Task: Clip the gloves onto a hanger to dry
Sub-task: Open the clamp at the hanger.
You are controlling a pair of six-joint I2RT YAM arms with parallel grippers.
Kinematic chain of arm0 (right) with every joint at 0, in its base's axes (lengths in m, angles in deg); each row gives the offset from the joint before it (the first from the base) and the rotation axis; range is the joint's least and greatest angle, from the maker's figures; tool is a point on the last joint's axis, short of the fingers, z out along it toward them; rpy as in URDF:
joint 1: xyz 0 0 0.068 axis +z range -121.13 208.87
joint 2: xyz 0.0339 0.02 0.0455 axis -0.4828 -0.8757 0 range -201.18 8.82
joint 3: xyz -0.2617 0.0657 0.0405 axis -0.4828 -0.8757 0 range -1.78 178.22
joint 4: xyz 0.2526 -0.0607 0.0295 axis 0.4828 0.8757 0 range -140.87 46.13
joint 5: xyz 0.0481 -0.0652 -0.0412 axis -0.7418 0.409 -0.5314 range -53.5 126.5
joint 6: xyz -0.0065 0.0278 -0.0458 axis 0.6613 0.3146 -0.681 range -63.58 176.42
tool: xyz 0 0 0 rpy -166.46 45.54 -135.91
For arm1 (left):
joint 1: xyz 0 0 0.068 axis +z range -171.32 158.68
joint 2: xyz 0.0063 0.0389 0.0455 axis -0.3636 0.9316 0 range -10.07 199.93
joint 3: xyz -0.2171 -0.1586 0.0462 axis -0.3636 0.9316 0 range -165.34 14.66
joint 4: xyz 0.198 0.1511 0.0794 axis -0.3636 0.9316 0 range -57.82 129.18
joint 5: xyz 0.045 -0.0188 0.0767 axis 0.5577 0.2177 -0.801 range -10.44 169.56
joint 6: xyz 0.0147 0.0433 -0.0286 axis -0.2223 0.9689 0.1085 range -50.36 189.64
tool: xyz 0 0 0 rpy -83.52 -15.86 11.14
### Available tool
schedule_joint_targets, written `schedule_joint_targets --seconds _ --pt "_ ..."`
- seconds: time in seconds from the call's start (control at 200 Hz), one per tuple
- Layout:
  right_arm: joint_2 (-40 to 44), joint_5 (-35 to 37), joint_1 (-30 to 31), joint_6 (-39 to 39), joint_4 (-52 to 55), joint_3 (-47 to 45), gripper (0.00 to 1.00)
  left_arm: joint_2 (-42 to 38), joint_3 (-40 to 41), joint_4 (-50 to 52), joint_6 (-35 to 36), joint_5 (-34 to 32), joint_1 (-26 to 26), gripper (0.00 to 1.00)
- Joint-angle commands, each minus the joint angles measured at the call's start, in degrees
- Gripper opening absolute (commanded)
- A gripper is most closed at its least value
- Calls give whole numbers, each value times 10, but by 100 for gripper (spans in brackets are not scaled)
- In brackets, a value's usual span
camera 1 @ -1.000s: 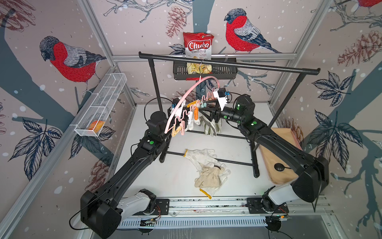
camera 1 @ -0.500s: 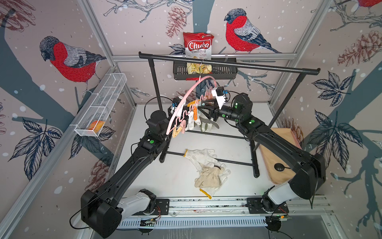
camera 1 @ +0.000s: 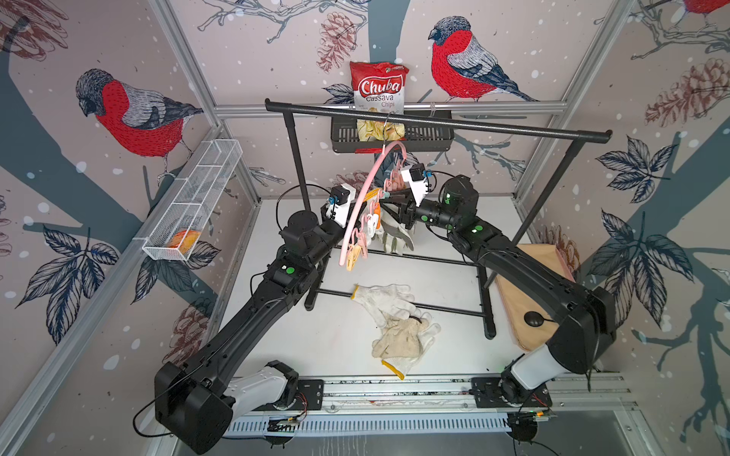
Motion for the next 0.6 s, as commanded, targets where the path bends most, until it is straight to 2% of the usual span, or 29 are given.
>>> schedule_joint_targets --seconds 0.0,0.27,0.47,0.595 --pt "-1 -7 1 6 -16 5 28 -3 2 -17 11 5 1 0" --pt "2 -9 0 4 -14 8 18 -31 37 23 37 33 1 0" --pt "7 -16 -1 0 -12 10 16 -64 82 100 96 70 1 0" --pt "11 -23 -1 -1 -12 7 14 -63 85 101 115 71 1 0"
